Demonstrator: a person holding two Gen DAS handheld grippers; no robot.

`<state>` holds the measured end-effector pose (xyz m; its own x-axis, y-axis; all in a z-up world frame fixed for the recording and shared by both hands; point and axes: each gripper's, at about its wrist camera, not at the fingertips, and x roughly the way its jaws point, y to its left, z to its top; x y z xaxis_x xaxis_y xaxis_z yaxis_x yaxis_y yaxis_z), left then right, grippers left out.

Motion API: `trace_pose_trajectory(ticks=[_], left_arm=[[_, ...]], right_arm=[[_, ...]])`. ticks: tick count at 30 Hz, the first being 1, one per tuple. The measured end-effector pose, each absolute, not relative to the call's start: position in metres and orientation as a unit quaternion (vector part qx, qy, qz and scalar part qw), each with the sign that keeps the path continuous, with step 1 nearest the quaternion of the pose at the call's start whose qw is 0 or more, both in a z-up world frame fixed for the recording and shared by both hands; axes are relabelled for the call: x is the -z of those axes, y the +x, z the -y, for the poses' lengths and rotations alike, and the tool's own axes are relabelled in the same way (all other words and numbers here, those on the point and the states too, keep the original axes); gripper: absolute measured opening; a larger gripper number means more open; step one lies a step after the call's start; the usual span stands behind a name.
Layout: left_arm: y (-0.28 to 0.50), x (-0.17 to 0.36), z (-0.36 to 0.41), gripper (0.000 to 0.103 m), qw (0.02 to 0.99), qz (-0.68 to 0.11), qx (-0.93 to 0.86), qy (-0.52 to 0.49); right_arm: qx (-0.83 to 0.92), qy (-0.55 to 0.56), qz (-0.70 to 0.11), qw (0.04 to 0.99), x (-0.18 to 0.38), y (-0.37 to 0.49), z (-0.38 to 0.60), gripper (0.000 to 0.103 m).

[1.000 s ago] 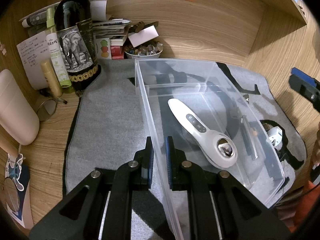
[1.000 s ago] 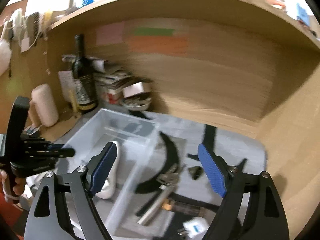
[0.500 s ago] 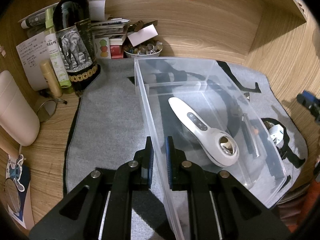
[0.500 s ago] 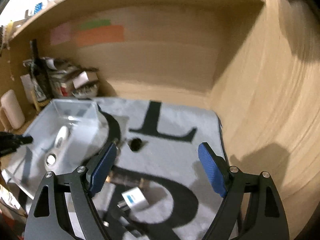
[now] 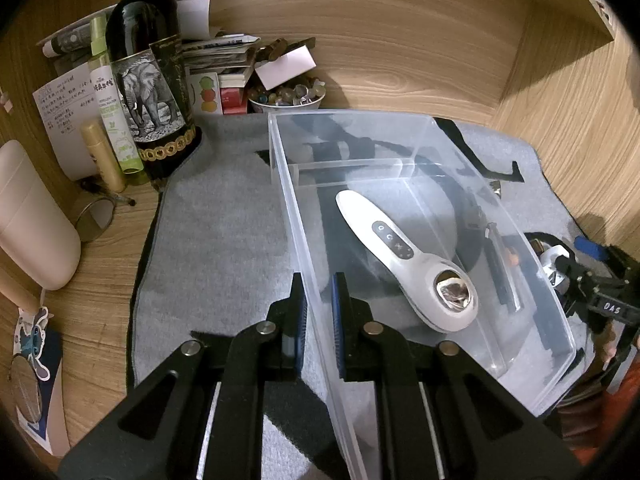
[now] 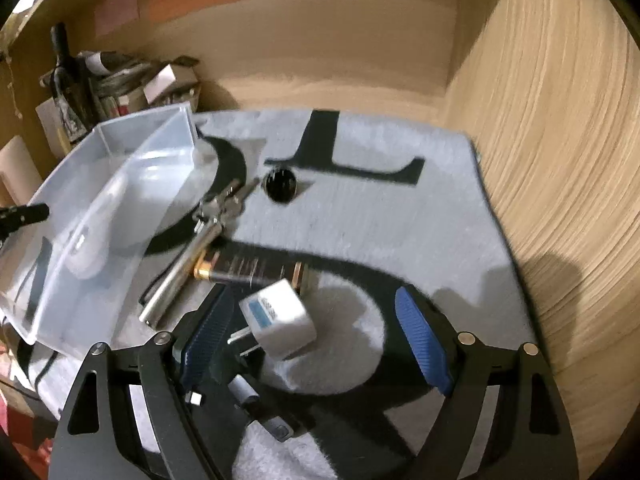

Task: Organize rigid objects
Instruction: 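Move the right gripper back to the mat and grasp the white plug adapter, then carry the white plug adapter with the right gripper into the clear box and release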

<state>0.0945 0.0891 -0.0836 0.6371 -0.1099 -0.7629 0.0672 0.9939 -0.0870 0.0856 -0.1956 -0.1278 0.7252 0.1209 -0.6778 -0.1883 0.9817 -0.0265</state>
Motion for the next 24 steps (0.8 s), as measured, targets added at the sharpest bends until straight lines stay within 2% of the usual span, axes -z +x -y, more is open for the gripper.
trace_pose_trajectory(ticks=[1, 7, 9, 16, 24], left_arm=[[0.095, 0.084, -0.089, 0.012, 0.904, -0.423, 0.049, -0.025], [0.095, 0.084, -0.089, 0.012, 0.904, -0.423, 0.048, -0.025], [0.095, 0.084, -0.089, 0.012, 0.904, -0.424, 0.049, -0.025], [0.095, 0.084, -0.089, 0.012, 0.904, -0.423, 0.049, -0.025], [0.094, 0.083, -0.088, 0.012, 0.905, -0.422, 0.050, -0.024]], right_arm=[[-0.086, -0.042, -0.365, 0.926, 0.131, 0.086, 0.196, 0.080], [-0.111, -0.013, -0.388, 0.915, 0.142, 0.091, 0.199, 0.045], [-0.119, -0.013, -0.391, 0.913, 0.142, 0.090, 0.197, 0.038], [-0.120, -0.031, -0.373, 0.920, 0.133, 0.086, 0.189, 0.026], [-0.126, -0.037, -0.340, 0.931, 0.111, 0.082, 0.181, 0.026]])
